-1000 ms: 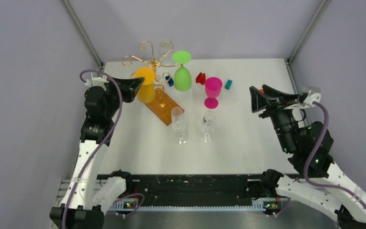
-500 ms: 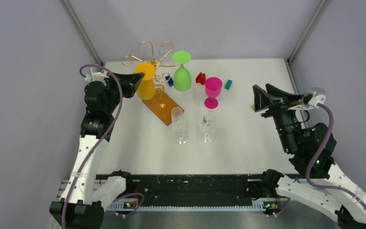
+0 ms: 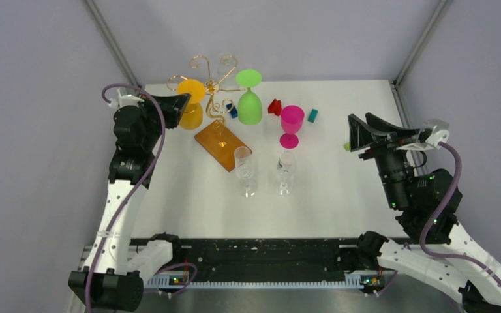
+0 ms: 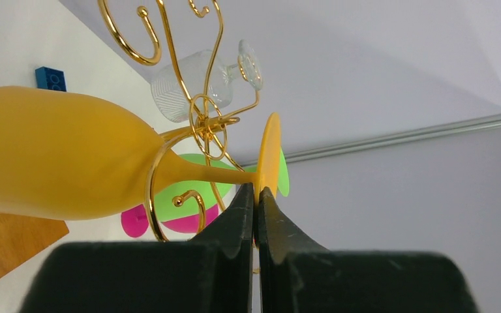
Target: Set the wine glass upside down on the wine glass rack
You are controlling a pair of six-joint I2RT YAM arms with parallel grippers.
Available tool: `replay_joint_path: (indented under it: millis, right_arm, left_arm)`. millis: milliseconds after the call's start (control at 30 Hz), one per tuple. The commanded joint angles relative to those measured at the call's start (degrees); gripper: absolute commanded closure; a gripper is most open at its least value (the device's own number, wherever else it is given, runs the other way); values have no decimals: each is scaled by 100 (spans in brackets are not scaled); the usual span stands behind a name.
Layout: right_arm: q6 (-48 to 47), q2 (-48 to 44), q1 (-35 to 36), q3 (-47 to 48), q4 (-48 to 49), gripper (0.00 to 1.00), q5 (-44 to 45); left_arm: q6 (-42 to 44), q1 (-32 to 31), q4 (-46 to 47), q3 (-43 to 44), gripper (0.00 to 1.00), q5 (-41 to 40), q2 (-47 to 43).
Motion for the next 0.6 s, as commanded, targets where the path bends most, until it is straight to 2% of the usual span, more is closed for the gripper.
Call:
replay_joint_path:
  millis: [0,567]
  right_arm:
    - [-61,-59,-11,-56,258,49,79]
    - [-177,-279,-16,-242,393,48,159]
  left_arm:
    - [71,51,57,248,100,-318,-33]
    - [48,69,-401,-12,100,-570,-584]
